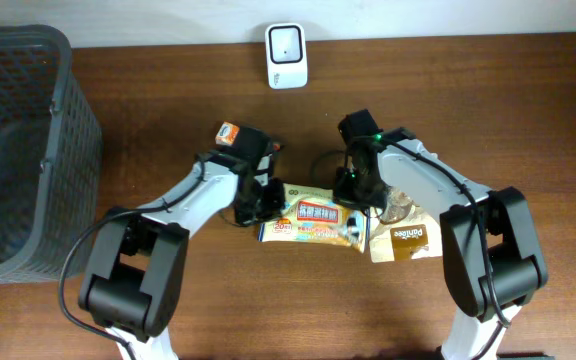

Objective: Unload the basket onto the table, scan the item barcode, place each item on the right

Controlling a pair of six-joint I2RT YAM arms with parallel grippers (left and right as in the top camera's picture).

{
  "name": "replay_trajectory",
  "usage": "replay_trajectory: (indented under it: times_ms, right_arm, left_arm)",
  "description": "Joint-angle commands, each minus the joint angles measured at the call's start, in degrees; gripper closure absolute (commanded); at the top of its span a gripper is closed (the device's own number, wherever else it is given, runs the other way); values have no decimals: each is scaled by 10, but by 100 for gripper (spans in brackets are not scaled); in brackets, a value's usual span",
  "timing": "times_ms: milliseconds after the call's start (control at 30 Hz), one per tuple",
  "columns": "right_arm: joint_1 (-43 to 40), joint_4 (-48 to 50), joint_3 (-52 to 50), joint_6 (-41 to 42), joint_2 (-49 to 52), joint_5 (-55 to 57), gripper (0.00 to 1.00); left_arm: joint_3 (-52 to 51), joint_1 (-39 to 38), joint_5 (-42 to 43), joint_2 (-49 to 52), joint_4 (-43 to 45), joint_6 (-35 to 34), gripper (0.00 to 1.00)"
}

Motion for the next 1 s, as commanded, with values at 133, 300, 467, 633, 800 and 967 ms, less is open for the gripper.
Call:
replay_trajectory:
  times_ms: [133,300,467,633,800,967]
  right_arm:
    - [-13,-90,37,17,-6,75,96]
    - [-12,-170,129,-73,-15,5,60]
    - [-6,-167,131,-123,-10,-48,2]
    - [8,-163,127,-153,-10,-10,1]
    - [7,-132,90,-174,-10,19,1]
    - [7,-50,41,-298,-3,19,1]
  left_arm:
    - [43,59,-129,-56,-102,20,100]
    - [62,51,-130,-150,-111,33,100]
    - [62,52,-156,-160,-115,33,38]
    - [62,92,-162,-149,-129,33,1]
    - [61,120,-162,-149,-157,63,1]
    - [61,119,-162,-149,-161,63,1]
